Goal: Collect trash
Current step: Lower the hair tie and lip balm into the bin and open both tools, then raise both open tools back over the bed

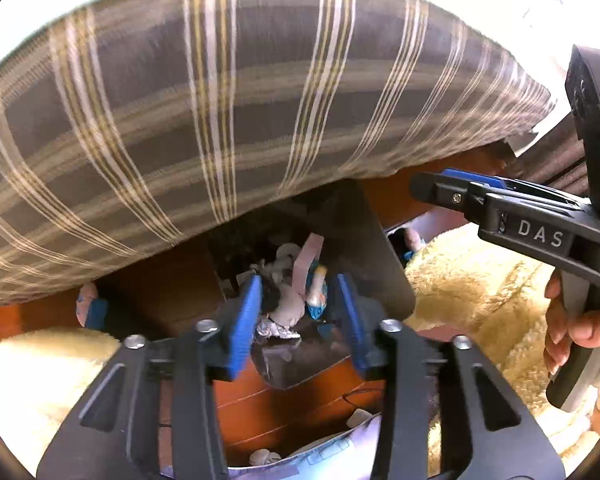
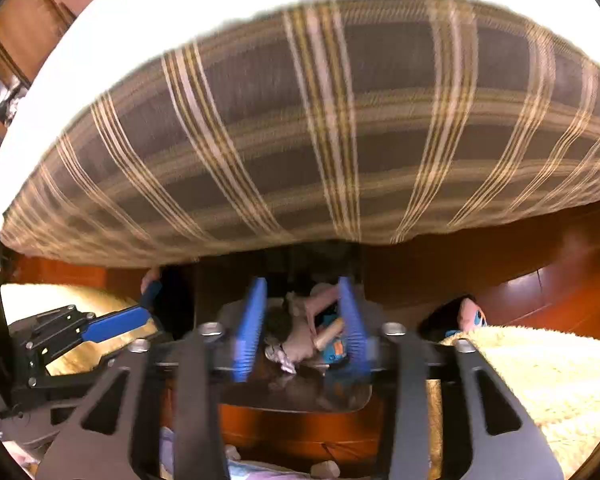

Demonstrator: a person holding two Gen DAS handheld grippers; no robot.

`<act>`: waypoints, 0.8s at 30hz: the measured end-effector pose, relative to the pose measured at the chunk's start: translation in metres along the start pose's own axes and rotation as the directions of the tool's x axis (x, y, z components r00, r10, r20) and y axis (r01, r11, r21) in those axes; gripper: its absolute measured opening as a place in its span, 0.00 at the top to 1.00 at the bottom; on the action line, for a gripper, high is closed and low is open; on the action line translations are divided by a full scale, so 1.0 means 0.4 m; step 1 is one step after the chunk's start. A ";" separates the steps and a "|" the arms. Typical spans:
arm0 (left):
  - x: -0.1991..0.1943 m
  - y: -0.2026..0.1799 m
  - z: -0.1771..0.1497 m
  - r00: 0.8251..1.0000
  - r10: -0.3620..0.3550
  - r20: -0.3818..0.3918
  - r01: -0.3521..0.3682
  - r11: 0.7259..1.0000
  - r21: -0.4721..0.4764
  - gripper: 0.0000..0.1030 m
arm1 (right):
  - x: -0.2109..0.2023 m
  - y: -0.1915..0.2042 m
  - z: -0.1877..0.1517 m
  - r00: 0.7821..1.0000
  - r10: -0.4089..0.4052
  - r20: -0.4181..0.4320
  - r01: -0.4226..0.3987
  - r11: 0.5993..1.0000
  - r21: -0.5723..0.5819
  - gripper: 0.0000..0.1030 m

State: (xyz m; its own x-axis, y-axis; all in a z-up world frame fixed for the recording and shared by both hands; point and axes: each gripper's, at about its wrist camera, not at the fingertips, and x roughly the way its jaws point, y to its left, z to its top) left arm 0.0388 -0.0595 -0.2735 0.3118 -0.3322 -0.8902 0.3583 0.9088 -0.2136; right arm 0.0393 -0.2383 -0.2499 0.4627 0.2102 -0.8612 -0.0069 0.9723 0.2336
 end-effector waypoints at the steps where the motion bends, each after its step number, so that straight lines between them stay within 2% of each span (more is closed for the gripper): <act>1: -0.017 -0.002 0.004 1.000 0.003 0.014 -0.003 1.000 0.004 0.54 | -0.013 0.001 0.003 1.000 -0.003 0.014 0.003 1.000 -0.002 0.33; 3: -0.050 -0.008 0.014 0.999 0.015 0.043 -0.016 1.000 0.015 0.43 | -0.049 0.007 0.018 0.999 0.000 0.049 0.001 1.000 -0.013 0.28; 5: -0.090 -0.012 0.028 0.997 0.022 0.075 -0.024 0.999 0.023 0.38 | -0.087 0.012 0.035 0.996 0.002 0.087 0.000 1.000 -0.018 0.20; 9: -0.181 -0.014 0.066 0.989 0.032 0.147 -0.036 0.999 0.029 0.29 | -0.179 0.020 0.080 0.983 0.015 0.185 -0.010 1.000 -0.023 0.16; 13: -0.264 -0.003 0.105 0.975 0.036 0.218 -0.043 0.999 0.027 0.26 | -0.251 0.032 0.133 0.968 0.018 0.252 -0.010 0.999 -0.035 0.09; 17: -0.321 0.013 0.160 0.961 0.053 0.270 -0.062 0.998 0.024 0.21 | -0.290 0.049 0.203 0.955 0.006 0.295 0.013 0.998 -0.063 0.09; 24: -0.318 0.053 0.280 0.956 0.082 0.282 -0.085 0.996 -0.002 0.20 | -0.278 0.038 0.330 0.953 -0.043 0.300 0.062 0.997 -0.054 0.07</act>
State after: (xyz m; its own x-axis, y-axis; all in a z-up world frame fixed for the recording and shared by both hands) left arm 0.1054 -0.0263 -0.1196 0.5756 -0.3138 -0.7551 0.3284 0.9344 -0.1379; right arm 0.1049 -0.2605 -0.0908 0.7070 0.1279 -0.6956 -0.0261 0.9876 0.1551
